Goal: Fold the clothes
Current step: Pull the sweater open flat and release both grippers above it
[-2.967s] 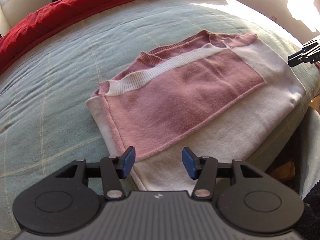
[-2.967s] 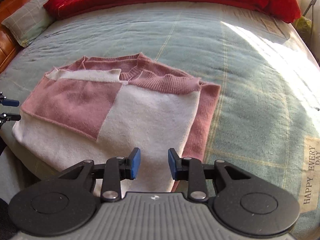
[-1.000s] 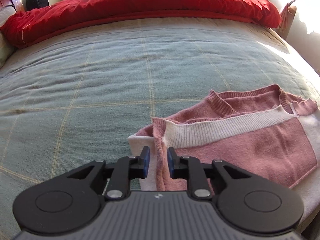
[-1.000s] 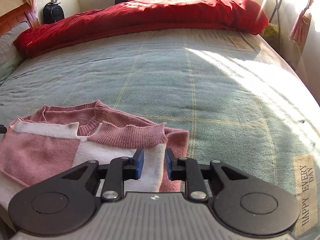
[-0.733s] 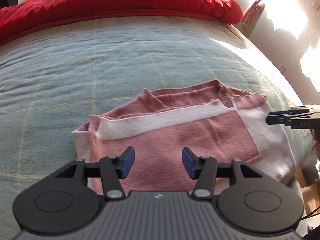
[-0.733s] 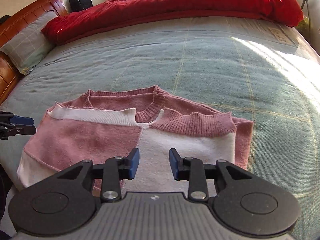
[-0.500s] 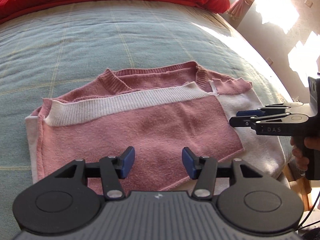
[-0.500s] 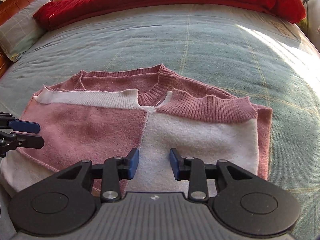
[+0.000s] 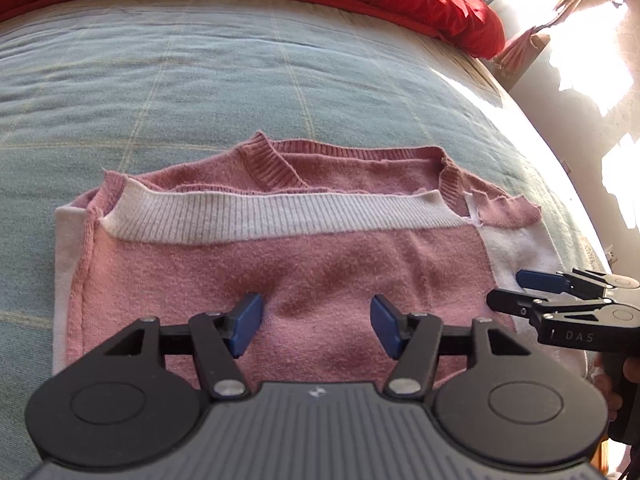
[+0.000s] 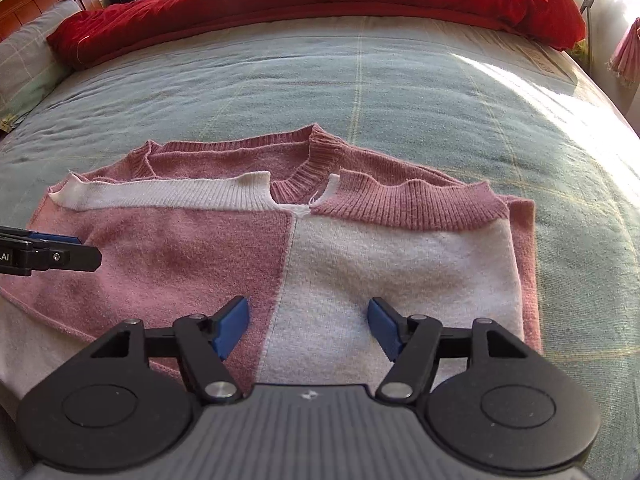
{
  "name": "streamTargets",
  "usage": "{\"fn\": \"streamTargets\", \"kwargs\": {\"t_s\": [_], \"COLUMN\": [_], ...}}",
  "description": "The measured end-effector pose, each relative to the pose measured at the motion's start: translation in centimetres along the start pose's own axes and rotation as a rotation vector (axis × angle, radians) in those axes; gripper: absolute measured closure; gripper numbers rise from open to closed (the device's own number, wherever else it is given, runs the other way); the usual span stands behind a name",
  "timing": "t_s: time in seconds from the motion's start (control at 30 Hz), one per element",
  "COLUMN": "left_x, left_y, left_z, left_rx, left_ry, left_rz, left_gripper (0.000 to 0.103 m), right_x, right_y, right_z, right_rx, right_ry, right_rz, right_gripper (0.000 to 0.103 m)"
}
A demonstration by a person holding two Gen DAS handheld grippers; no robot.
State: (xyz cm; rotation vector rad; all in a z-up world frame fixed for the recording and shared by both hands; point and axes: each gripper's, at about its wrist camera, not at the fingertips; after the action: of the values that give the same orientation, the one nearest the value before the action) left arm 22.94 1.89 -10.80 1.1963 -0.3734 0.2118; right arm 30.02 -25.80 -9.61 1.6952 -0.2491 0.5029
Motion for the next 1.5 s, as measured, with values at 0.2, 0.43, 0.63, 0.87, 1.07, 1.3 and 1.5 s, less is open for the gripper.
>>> {"fn": "streamTargets", "kwargs": {"t_s": [0.2,0.43,0.63,0.87,1.07,1.3,1.5], "left_x": [0.7,-1.1,-1.3,-2.9,-2.4,-1.9,2.1], "left_y": [0.5,0.9,1.4,1.3,2.1,1.2,2.0], "left_z": [0.4,3.0,3.4,2.2,2.7,0.3,-1.0], "left_rx": [0.009,0.001,0.035,0.022,0.056,0.047,0.047], "left_ry": [0.031,-0.062,-0.051,0.003,-0.032,0.091,0.095], "left_rz": [0.015,0.004,0.013,-0.024,0.016,0.002,0.071], "left_gripper": [0.037,0.035,0.034,0.032,0.032,0.031,0.031], "right_x": [0.7,-0.1,-0.7,-1.1,-1.2,-1.3,-1.4], "right_y": [0.1,0.5,0.1,-0.3,-0.4,-0.4,-0.7], "right_z": [-0.3,0.3,0.3,-0.6,-0.8,-1.0,-1.0], "right_rx": [0.019,-0.036,-0.034,-0.024,-0.024,-0.015,-0.014], "right_ry": [-0.029,-0.016,-0.031,-0.008,-0.021,-0.014,-0.013], "right_rz": [0.010,-0.007,-0.002,-0.005,-0.003,-0.002,0.000], "right_gripper": [0.016,0.016,0.009,0.004,0.000,0.000,0.000]}}
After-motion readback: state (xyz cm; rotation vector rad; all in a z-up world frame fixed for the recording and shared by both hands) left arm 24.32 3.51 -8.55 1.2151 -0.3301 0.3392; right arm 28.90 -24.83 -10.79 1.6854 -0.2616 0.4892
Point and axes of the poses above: each gripper's, at about its wrist camera, not at the fingertips, and y roughly against the way its jaws point, z to its right, x to its top, and after that the axes turned 6 degrees about -z, right-handed
